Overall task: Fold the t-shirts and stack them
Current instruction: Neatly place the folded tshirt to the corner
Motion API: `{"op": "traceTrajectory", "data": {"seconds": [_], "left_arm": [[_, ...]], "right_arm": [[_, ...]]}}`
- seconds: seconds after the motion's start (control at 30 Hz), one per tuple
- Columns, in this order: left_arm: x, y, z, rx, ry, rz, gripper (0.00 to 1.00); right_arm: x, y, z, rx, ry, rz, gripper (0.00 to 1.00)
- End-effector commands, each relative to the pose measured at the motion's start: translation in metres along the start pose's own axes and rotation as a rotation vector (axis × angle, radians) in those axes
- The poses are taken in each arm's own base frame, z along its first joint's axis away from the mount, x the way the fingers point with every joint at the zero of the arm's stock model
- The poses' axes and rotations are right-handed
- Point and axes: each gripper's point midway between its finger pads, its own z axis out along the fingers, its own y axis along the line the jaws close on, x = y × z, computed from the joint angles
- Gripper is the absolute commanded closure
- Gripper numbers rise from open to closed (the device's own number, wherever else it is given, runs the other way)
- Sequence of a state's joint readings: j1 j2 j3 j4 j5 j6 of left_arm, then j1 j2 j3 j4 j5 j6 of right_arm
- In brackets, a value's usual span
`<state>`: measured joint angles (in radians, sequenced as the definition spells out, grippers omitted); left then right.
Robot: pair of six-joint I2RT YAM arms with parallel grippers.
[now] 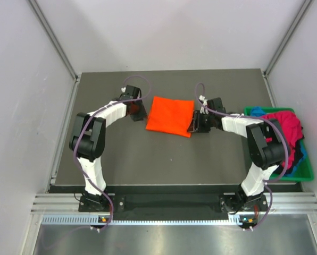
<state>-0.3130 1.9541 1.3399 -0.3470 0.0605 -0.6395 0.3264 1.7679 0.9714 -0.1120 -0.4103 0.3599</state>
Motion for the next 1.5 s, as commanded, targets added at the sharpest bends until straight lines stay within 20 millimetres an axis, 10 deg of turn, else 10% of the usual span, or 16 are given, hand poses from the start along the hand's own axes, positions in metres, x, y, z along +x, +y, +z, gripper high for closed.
{"op": "traceTrajectory", "data": {"seconds": [0.0, 0.5, 0.77, 1.17, 1.47], "left_arm": [[-0.016, -0.016, -0.034, 0.047, -0.046, 0.030, 0.63], [0.063, -0.001, -0.012, 0.132, 0.142, 0.119, 0.59], [0.071, 0.006, -0.007, 0.088, 0.154, 0.118, 0.83], [0.080, 0.014, -0.004, 0.052, 0.180, 0.108, 0.91], [0.086, 0.019, -0.003, 0.023, 0.190, 0.054, 0.94]], "right_arm": [[-0.043, 0.022, -0.023, -0.003, -0.113, -0.066, 0.54], [-0.127, -0.003, -0.012, -0.012, -0.178, -0.061, 0.50], [-0.166, -0.002, 0.015, -0.123, -0.268, -0.098, 0.56], [-0.177, -0.032, 0.050, -0.119, -0.354, -0.033, 0.61], [-0.173, -0.051, 0.064, -0.149, -0.386, 0.035, 0.94]]}}
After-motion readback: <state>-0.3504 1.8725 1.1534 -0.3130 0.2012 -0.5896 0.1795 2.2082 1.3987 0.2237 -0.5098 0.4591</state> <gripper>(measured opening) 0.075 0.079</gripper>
